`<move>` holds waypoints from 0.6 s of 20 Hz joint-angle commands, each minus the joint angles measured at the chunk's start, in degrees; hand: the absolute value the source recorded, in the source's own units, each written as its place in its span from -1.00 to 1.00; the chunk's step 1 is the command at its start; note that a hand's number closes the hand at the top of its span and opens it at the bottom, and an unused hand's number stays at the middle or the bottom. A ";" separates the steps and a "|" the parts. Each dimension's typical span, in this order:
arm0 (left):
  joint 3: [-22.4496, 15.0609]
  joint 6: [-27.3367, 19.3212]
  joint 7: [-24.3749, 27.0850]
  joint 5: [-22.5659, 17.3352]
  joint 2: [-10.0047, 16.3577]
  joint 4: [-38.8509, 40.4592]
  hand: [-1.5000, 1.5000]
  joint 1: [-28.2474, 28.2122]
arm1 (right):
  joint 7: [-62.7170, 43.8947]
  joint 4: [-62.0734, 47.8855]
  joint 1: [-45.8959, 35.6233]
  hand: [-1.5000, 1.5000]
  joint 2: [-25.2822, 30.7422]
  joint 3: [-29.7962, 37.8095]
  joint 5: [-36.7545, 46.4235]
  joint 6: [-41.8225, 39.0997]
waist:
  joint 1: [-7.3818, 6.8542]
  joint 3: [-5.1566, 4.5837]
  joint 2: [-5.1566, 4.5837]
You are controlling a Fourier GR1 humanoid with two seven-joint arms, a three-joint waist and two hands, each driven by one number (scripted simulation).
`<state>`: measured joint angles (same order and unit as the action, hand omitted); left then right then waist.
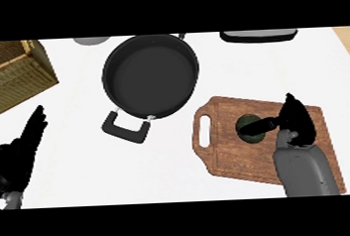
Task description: Pick the squash from the cutting board and place it in the pot
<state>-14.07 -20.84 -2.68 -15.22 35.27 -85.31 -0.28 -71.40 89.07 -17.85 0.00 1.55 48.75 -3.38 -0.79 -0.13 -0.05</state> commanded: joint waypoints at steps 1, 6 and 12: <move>0.15 -0.10 -0.27 1.05 -0.24 0.47 0.00 0.30 | -13.82 -3.79 -3.89 -1.00 0.00 0.64 -1.51 -3.90 | 0.18 0.06 0.03; 0.08 0.03 -2.08 1.52 -0.78 -0.69 0.00 1.47 | -13.51 -9.81 -4.87 -1.00 0.00 0.50 -2.09 -0.23 | 0.02 0.12 -0.04; 3.23 3.35 0.60 -0.71 -0.22 1.65 0.00 -0.33 | -13.84 -9.96 -4.91 -1.00 0.00 1.15 -1.31 -2.41 | 0.39 0.03 0.18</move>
<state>-12.65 -19.78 -4.09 -14.52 34.74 -85.18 0.72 -71.84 79.82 -21.75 0.01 3.28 47.23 -4.19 -0.54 -0.12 0.17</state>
